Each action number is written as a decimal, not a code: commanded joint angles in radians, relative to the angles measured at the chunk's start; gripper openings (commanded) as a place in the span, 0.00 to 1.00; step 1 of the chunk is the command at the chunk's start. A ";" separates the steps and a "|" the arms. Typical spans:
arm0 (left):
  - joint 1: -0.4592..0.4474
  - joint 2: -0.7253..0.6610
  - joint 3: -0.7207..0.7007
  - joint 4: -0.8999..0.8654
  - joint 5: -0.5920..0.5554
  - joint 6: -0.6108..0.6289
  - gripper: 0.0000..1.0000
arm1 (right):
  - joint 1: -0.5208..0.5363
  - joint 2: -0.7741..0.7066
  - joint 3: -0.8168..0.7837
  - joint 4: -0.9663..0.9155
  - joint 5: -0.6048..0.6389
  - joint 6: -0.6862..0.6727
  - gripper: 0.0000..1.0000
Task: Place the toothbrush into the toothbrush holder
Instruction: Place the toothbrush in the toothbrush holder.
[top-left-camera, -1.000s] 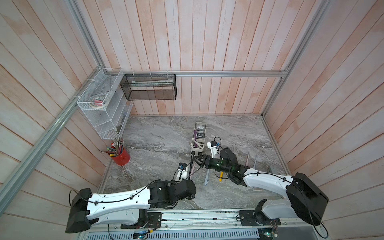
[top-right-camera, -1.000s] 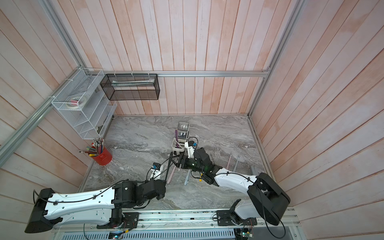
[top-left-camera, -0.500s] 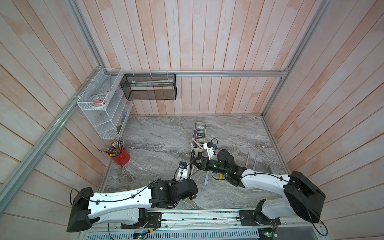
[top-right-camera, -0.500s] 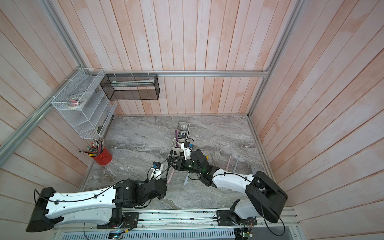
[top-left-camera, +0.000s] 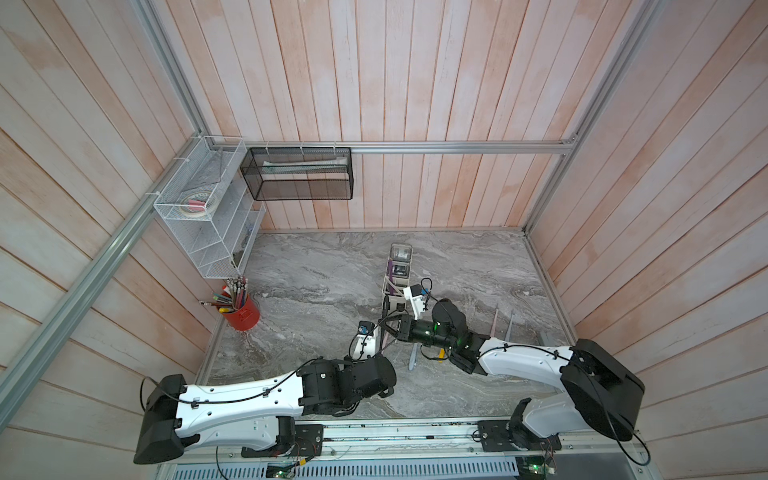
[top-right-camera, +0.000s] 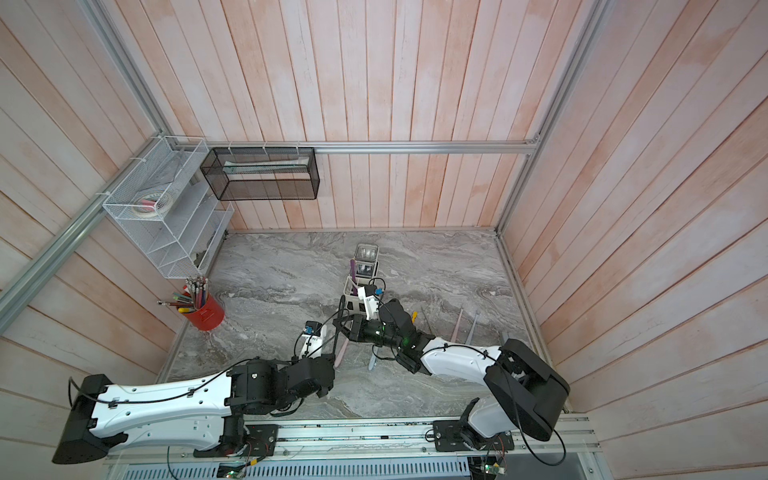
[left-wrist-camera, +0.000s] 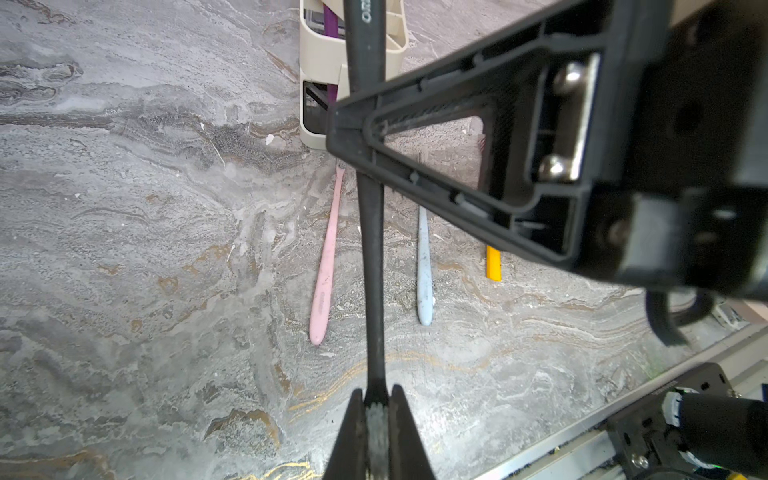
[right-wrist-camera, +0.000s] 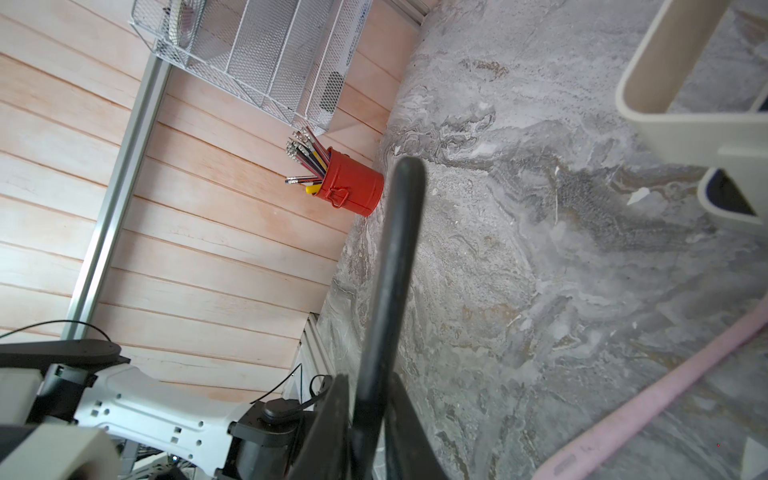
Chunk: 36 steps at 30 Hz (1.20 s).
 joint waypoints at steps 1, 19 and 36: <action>-0.006 -0.004 0.023 -0.004 -0.032 -0.015 0.00 | 0.006 0.003 0.017 0.032 -0.019 0.005 0.11; -0.007 -0.019 0.018 -0.027 -0.041 -0.026 0.05 | 0.006 -0.001 0.023 0.018 -0.026 0.008 0.00; -0.007 -0.135 -0.030 0.017 -0.080 -0.030 0.67 | -0.033 -0.086 -0.012 0.034 -0.007 0.053 0.00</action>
